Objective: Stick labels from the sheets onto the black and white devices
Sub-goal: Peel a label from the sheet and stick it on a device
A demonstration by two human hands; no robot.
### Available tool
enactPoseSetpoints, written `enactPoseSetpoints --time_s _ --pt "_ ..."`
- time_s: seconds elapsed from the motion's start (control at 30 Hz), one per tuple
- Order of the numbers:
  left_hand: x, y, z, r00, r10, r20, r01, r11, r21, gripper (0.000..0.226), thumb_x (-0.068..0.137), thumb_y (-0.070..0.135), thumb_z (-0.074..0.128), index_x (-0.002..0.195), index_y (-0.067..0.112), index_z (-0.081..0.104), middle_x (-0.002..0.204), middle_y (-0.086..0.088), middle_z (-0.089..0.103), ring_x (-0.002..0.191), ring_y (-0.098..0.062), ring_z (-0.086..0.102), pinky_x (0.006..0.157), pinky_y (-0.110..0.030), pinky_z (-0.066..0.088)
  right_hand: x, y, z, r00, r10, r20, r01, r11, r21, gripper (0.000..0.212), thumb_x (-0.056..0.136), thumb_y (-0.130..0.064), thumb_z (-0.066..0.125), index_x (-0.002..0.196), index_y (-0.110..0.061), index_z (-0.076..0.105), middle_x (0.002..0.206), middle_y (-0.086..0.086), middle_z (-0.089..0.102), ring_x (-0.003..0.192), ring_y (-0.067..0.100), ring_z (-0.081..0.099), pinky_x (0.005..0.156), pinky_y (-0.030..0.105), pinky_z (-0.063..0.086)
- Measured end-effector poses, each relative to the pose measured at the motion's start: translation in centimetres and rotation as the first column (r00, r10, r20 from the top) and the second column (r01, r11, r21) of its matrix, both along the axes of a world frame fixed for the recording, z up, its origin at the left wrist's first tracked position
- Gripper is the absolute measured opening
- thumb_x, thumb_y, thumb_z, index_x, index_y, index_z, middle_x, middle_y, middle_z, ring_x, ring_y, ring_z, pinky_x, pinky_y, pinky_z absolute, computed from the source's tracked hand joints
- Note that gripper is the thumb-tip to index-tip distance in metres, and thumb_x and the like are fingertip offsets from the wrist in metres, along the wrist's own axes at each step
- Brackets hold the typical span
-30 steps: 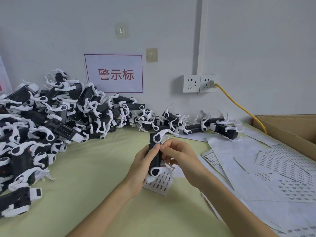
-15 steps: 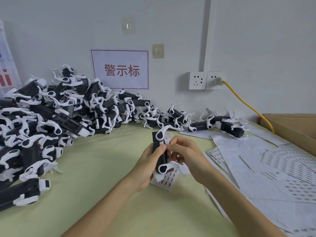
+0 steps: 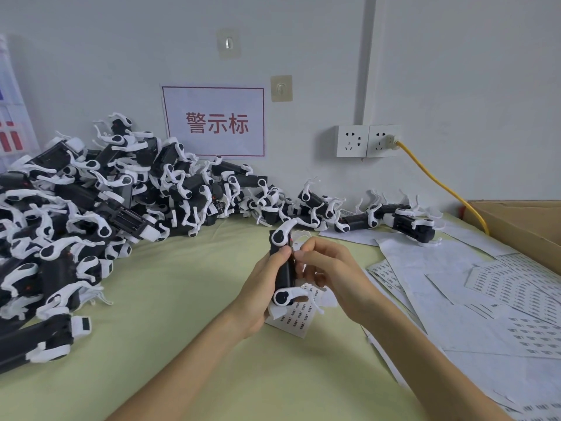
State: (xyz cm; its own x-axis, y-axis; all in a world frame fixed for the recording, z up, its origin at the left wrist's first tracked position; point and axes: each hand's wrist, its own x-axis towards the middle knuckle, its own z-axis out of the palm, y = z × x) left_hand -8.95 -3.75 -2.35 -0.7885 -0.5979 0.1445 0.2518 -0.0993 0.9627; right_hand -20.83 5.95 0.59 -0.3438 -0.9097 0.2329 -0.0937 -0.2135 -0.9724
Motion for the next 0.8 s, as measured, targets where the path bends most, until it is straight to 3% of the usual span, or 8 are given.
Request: enactPoseSetpoints --time_s 0.17,0.37,0.53,0.67,0.73,0.8 --pt "-0.12 0.23 -0.43 0.999 -0.049 -0.014 0.049 0.999 0.001 0.054 0.095 0.054 0.048 0.122 0.009 0.059 0.105 -0.009 0.071 0.106 -0.024 0.071 0.084 -0.037 0.057 -0.47 0.08 0.08 0.999 -0.026 0.019 0.026 1.0 -0.01 0.021 0.094 -0.011 0.066 0.075 -0.013 0.058 0.072 0.008 0.06 0.052 0.011 0.05 0.049 0.018 0.031" --pt "-0.3 0.12 -0.69 1.0 -0.027 0.013 0.027 0.998 0.059 0.053 0.09 0.054 0.05 0.124 0.015 0.062 0.107 -0.007 0.074 0.104 -0.02 0.072 0.089 -0.044 0.058 -0.6 0.01 -0.06 0.998 -0.044 0.035 0.044 0.999 -0.005 0.023 0.094 -0.01 0.067 0.073 -0.014 0.058 0.07 0.005 0.061 0.053 0.011 0.051 0.049 0.016 0.034" --pt "-0.29 0.24 -0.47 1.0 -0.02 0.008 0.019 0.997 0.079 0.056 0.09 0.051 0.051 0.127 0.009 0.06 0.109 -0.012 0.071 0.101 -0.024 0.07 0.088 -0.049 0.059 -0.5 0.1 0.23 0.997 -0.059 0.047 0.059 0.998 0.004 0.021 0.094 -0.01 0.065 0.074 -0.013 0.057 0.071 0.006 0.061 0.054 0.013 0.05 0.054 0.022 0.03" --pt "-0.28 0.22 -0.48 0.999 0.028 0.035 -0.028 1.0 0.01 0.028 0.108 0.031 0.047 0.124 0.012 0.059 0.107 -0.007 0.071 0.098 -0.016 0.071 0.085 -0.035 0.058 -0.5 0.18 0.2 0.997 -0.06 0.051 0.06 0.998 0.001 0.016 0.095 -0.01 0.064 0.08 -0.009 0.058 0.072 0.008 0.059 0.059 0.017 0.048 0.055 0.027 0.029" --pt "-0.28 0.12 -0.57 0.998 0.063 0.032 -0.061 0.997 -0.047 0.017 0.106 0.023 0.051 0.119 0.015 0.06 0.103 -0.005 0.07 0.094 -0.014 0.07 0.083 -0.031 0.056 -0.42 0.22 0.16 0.998 -0.052 0.047 0.052 0.999 -0.003 0.014 0.095 -0.01 0.064 0.083 -0.006 0.059 0.072 0.009 0.059 0.061 0.019 0.049 0.056 0.027 0.031" --pt "-0.22 0.08 -0.41 0.995 0.099 0.013 -0.098 0.991 -0.094 0.022 0.094 0.026 0.06 0.111 0.014 0.063 0.099 -0.008 0.07 0.091 -0.018 0.069 0.084 -0.036 0.057 -0.38 0.21 0.14 0.998 -0.032 0.047 0.033 0.999 -0.012 0.015 0.095 -0.009 0.064 0.081 -0.007 0.059 0.073 0.01 0.06 0.064 0.022 0.051 0.057 0.028 0.033"
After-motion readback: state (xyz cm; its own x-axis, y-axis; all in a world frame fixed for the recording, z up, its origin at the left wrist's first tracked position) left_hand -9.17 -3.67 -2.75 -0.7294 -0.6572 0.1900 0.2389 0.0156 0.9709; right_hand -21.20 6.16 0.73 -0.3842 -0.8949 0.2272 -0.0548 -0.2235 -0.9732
